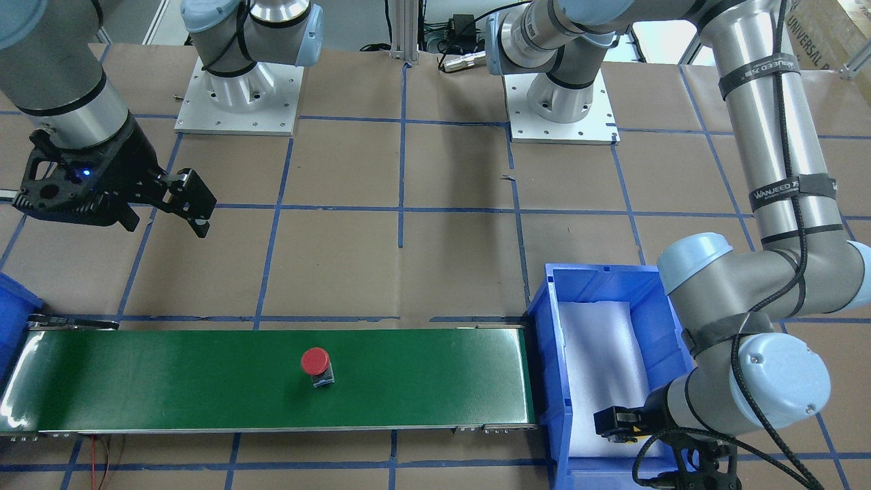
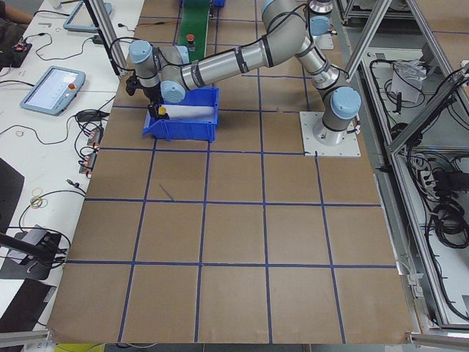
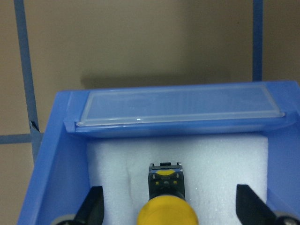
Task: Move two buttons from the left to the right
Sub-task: 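Carry the yellow button onto the belt while the right gripper moves to the belt end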
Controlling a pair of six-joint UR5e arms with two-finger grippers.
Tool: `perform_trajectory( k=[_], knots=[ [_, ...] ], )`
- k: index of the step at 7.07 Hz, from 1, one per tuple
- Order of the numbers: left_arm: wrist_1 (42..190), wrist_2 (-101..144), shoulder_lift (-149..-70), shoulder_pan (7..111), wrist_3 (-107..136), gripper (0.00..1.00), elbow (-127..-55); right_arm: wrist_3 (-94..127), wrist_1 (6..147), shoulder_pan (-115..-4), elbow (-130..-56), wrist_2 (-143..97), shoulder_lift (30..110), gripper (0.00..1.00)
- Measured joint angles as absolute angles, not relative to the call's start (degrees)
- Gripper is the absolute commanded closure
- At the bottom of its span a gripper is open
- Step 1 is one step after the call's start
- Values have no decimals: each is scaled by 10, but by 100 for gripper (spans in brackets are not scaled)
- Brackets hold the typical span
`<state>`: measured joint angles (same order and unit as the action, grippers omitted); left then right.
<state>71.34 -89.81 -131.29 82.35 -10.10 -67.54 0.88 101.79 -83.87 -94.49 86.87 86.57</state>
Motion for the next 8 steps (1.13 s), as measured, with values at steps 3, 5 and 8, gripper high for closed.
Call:
perform_trajectory(
  k=[3,5,8],
  knots=[
    [713,-899,-1310,824,-103,89,-681,5,1027,-834,-937,864,835,0],
    [713,-900,-1309,824,-104,92,-674,-29,1027,-808,-890,866,782,0],
    [742,-903,-1273,824,-102,92,-664,-100,1027,-782,-784,874,670,0]
  ],
)
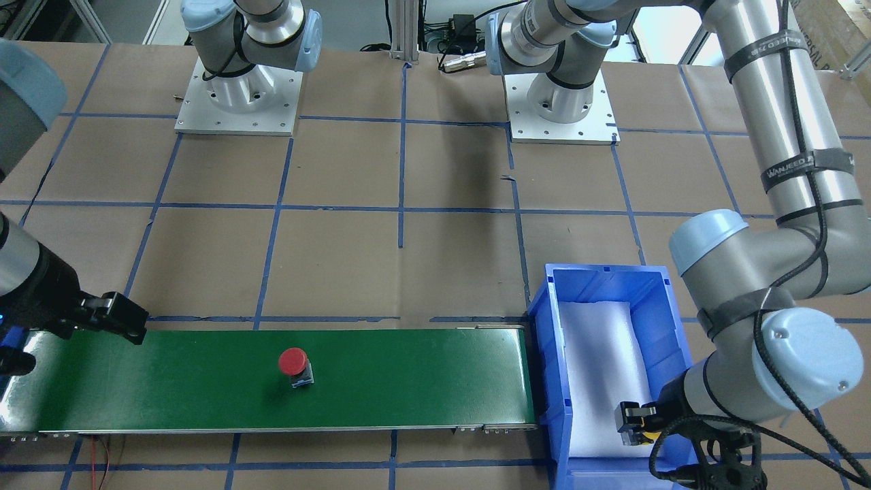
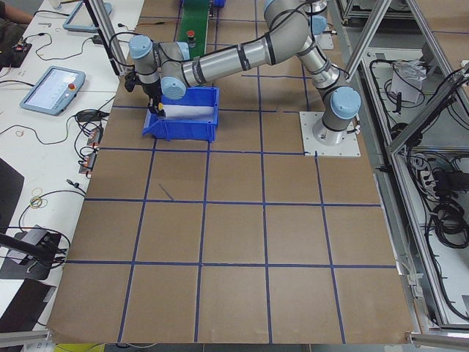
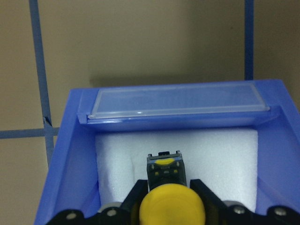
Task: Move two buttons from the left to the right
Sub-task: 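Carry the yellow button onto the belt while the right gripper moves to the belt end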
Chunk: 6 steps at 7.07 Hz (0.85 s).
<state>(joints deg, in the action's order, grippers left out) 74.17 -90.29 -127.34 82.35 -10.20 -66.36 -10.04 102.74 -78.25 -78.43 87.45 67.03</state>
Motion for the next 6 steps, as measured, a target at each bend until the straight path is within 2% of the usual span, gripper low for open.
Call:
perform_trajectory(
  k=[4,6],
  knots=[
    [872,-926,-1144,833,-76,91,-664,-461,1026,-759,-806,885,659,0],
    [882,-920,-1135,888,23,91,-667,-637,1020,-759,-832,886,673,0]
  ],
)
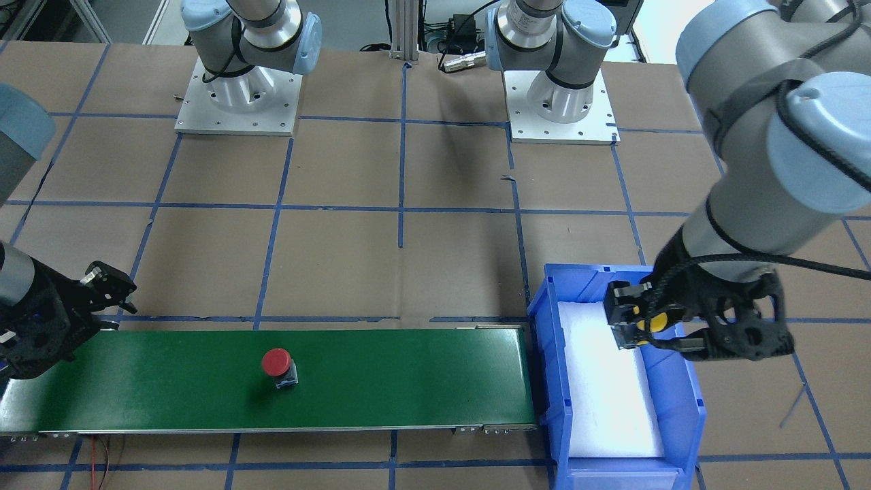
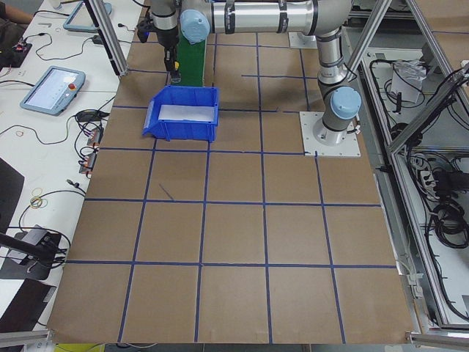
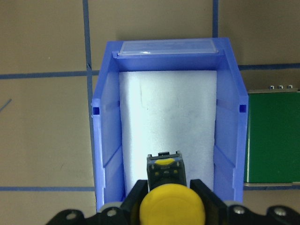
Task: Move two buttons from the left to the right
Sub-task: 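Carry the yellow button onto the belt while the right gripper moves to the belt end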
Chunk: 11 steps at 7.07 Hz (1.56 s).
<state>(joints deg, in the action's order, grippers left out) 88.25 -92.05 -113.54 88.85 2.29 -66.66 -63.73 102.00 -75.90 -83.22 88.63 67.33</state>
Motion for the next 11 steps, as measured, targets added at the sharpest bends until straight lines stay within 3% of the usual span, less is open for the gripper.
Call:
perform_trajectory(
  k=[4,7,11],
  knots=[
    [778,-900,-1181,965,144,92,-706,-1036,1109,-759,-882,925,689,0],
    [738,-897,-1205,989,169,92,-758,-1023,1141,-759,-912,934,697,0],
    [715,-880,-1213,995,174,88,-765,-1042,1189,-760,-943,905,703,3]
  ],
)
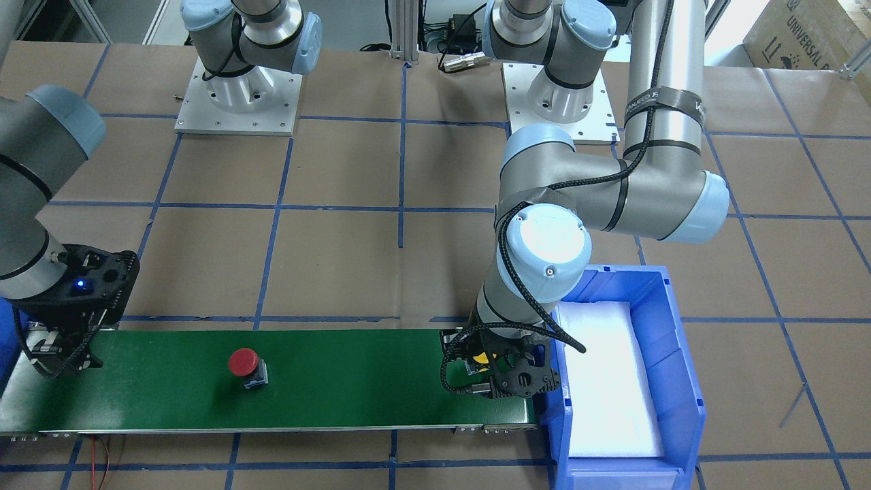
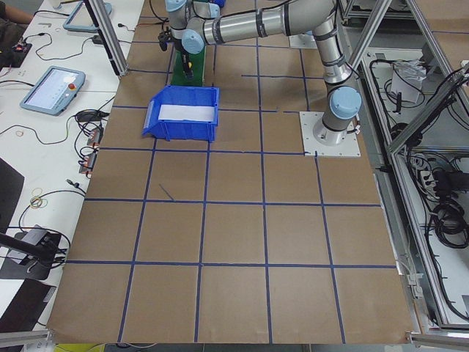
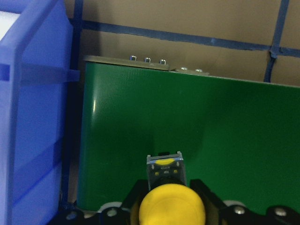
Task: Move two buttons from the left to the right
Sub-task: 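Carry the yellow button onto the belt while the right gripper moves to the belt end, then release the yellow button on the belt and raise the left gripper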
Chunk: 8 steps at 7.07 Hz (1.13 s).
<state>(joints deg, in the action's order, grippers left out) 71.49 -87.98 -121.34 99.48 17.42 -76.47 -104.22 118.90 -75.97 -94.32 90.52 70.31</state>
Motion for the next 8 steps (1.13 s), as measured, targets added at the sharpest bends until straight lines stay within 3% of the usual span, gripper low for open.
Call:
perform_trajectory(
  k=[2,3,4,8],
  knots=[
    [709,-878,-1215,995,173,88,-763,-1056,1195,-759,-946,898,698,4],
    [700,-878,-1218,995,171,77,-763,-1061,1195,-759,-942,900,693,2],
    [695,-878,-1221,995,170,1,-763,-1063,1195,-759,-935,902,685,2],
    [692,-876,-1223,995,167,0,-760,-1062,1194,-759,-897,907,652,0]
  ],
)
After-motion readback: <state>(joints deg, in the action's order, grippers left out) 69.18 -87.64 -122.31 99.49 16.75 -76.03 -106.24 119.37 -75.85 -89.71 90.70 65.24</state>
